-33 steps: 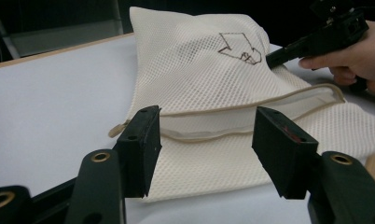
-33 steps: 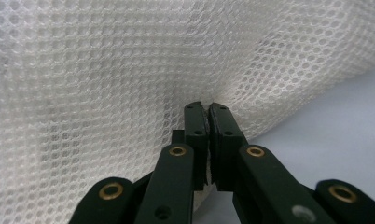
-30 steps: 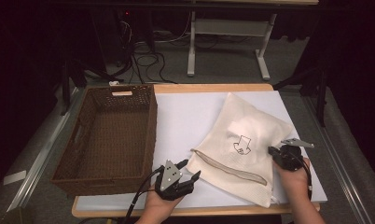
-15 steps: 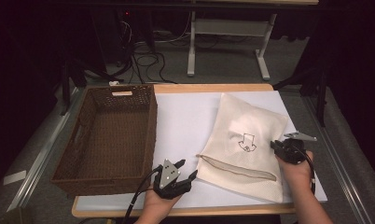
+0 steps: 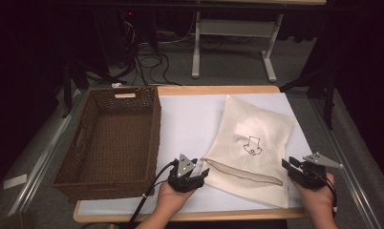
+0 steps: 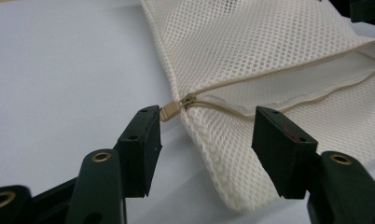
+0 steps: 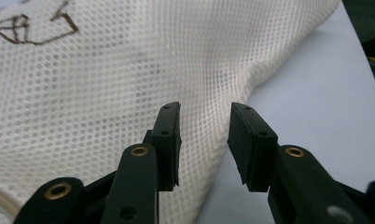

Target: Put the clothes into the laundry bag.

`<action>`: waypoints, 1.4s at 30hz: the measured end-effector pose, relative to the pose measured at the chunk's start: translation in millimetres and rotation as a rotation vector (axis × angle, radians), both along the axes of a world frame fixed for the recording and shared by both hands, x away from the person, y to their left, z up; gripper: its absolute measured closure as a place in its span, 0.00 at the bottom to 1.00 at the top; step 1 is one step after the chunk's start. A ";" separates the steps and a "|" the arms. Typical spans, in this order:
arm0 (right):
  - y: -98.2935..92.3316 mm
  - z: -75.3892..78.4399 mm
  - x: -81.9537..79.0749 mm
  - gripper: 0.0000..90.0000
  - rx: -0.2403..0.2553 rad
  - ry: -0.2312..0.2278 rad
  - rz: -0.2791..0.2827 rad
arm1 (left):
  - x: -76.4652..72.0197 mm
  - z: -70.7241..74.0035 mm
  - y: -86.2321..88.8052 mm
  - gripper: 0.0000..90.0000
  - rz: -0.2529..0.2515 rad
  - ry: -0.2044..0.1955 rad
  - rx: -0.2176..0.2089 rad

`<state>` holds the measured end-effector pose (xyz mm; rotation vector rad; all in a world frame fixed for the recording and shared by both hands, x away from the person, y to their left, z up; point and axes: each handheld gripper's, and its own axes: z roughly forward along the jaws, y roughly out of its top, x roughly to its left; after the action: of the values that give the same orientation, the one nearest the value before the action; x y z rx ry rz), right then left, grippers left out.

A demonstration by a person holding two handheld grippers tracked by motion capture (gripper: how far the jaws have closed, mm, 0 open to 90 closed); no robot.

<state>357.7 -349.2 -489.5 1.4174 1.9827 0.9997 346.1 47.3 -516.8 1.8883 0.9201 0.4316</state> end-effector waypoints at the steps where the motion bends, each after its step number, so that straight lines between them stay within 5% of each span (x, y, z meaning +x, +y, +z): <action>1: -0.8 -1.3 1.2 0.71 0.007 0.005 -0.005 | 3.1 0.0 -3.2 0.50 -0.007 0.019 0.007; 4: -0.1 -4.2 4.2 0.68 0.022 0.020 0.004 | 9.2 1.0 -10.3 0.54 -0.008 0.070 0.023; 14: 9.0 -15.0 19.4 0.44 0.038 0.085 -0.012 | 11.7 -3.0 -16.5 0.81 0.008 0.093 0.078; 16: 10.2 -20.1 21.4 0.47 0.049 0.126 -0.003 | 11.1 -4.6 -16.3 0.88 0.009 0.095 0.098; 20: 15.3 -20.1 19.8 0.67 -0.009 0.108 0.004 | 10.3 -5.6 -16.7 0.96 0.008 0.092 0.109; 26: 14.8 -19.4 19.6 0.93 -0.010 0.115 0.011 | 8.2 -4.8 -14.9 0.98 0.001 0.092 0.115; 36: 21.4 -18.4 32.2 0.97 -0.032 0.122 0.044 | -17.6 -3.0 -13.5 0.99 -0.079 0.065 0.130; 42: 40.0 -18.6 43.7 0.97 -0.055 0.117 0.080 | -37.6 1.1 -5.1 0.99 -0.073 0.031 0.139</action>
<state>401.4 -309.1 -508.1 1.4051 2.1503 0.9072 308.5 42.2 -515.6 2.0533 0.8577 0.4322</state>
